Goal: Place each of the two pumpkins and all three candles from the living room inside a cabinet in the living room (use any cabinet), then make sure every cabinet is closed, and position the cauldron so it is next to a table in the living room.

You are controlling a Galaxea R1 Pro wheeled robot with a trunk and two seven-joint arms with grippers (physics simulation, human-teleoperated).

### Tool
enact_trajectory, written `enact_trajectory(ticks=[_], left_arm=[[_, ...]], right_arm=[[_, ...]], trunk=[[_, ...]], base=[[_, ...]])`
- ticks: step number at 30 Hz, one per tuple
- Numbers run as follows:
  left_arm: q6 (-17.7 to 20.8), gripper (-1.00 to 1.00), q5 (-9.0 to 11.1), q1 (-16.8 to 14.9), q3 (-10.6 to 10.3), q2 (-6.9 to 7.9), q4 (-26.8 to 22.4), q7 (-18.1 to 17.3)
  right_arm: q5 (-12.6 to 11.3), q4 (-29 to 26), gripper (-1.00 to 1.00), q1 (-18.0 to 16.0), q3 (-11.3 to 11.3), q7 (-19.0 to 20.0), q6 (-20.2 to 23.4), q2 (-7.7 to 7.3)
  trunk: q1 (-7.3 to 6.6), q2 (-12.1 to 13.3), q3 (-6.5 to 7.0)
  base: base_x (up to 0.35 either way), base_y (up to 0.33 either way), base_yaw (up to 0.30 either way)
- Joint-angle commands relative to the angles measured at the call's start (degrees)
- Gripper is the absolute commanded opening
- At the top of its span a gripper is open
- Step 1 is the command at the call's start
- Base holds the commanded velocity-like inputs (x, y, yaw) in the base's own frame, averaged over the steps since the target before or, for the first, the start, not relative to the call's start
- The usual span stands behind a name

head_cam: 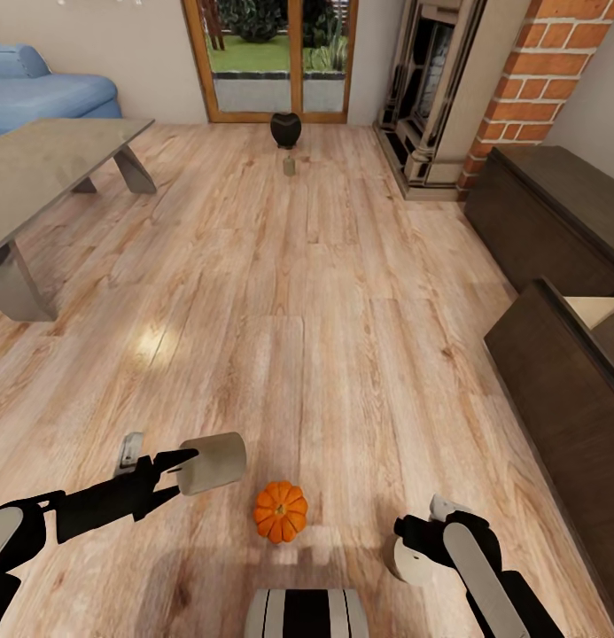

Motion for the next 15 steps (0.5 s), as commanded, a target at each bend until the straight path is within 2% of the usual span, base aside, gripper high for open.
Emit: enact_trajectory(ticks=[1, 3, 5, 10, 15], left_arm=[[0.2, -1.0, 0.8, 0.0, 0.1, 0.0, -0.1, 0.6], [0.2, -1.0, 1.0, 0.0, 0.1, 0.06, -0.1, 0.0], [0.4, -1.0, 1.0, 0.2, 0.1, 0.3, -0.1, -2.7], [0.4, -1.0, 1.0, 1.5, -0.1, 3.5, -0.1, -10.9], [0.4, -1.0, 1.0, 1.8, -0.5, 3.99, -0.1, -12.8]], right_arm=[[-0.5, -0.1, 1.0, 0.0, 0.2, -0.6, 0.1, -0.05], [-0.5, -0.1, 1.0, 0.0, 0.2, -0.6, -0.1, -0.05], [-0.5, -0.1, 1.0, 0.0, 0.3, -0.5, -0.6, -0.09], [-0.4, -0.5, 1.0, 0.0, 2.0, -0.5, -1.8, -0.27], [1.2, -0.6, 1.0, 0.0, 2.6, -0.5, -1.9, -0.31]], trunk=[[-0.01, 0.0, -0.04], [-0.01, 0.0, -0.04], [0.04, 0.0, -0.48], [0.17, -0.1, -1.59], [0.3, -0.2, -2.7]], base=[[0.0, 0.0, 0.0], [0.0, 0.0, 0.0], [0.0, 0.0, 0.0], [0.0, 0.0, 0.0], [0.0, 0.0, 0.0]])
